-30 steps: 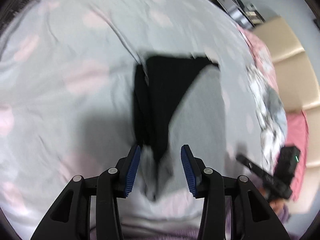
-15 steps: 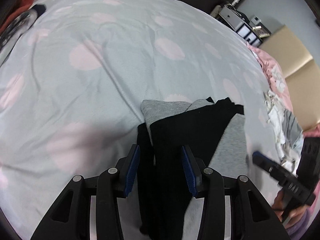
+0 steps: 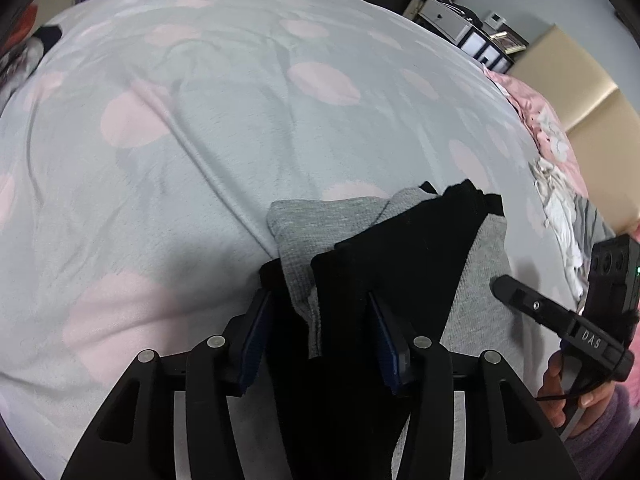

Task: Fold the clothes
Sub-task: 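Grasp the folded grey shirt bundle with both grippers and raise it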

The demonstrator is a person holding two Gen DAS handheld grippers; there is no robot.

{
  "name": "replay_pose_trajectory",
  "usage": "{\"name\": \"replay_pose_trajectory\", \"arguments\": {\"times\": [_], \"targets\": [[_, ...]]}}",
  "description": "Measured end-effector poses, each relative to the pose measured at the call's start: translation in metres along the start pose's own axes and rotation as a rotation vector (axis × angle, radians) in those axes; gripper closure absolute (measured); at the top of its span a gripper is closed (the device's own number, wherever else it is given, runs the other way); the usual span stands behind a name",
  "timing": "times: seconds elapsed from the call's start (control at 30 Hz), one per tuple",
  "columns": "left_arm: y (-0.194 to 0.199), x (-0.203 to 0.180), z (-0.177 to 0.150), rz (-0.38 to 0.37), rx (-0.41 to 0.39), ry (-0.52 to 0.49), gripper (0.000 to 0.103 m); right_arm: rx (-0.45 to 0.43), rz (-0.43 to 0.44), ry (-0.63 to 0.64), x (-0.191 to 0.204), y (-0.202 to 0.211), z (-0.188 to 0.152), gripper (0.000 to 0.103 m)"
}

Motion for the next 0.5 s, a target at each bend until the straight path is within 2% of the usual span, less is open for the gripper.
{"name": "replay_pose_trajectory", "arguments": {"times": [0.1, 0.43, 0.5], "targets": [[-0.0019, -0.0038, -0.0002, -0.002, 0.001, -0.02, 0.054, -0.008, -0.002, -0.004, 0.0003, -0.0015, -0.0009, 0.055], [-0.0052, -0.0011, 0.0046, -0.034, 0.011, 0.035, 0.072, -0.008, -0.03, 0.052, 0.0053, -0.0019, -0.0019, 0.056], [-0.0049, -0.0033, 0.005, -0.017, 0.018, 0.037, 0.072, -0.007, -0.052, 0.085, 0.0094, -0.0031, -0.0041, 0.064]]}}
Point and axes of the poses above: each gripper's, at about its wrist camera, not at the fingertips, and y roughly against the way its jaws point, x to its left, z to its top, the point moved 1 cm from there along -y, roughly the way its jaws point, and after that the axes turned 7 degrees about -y, right-handed, at the moved point
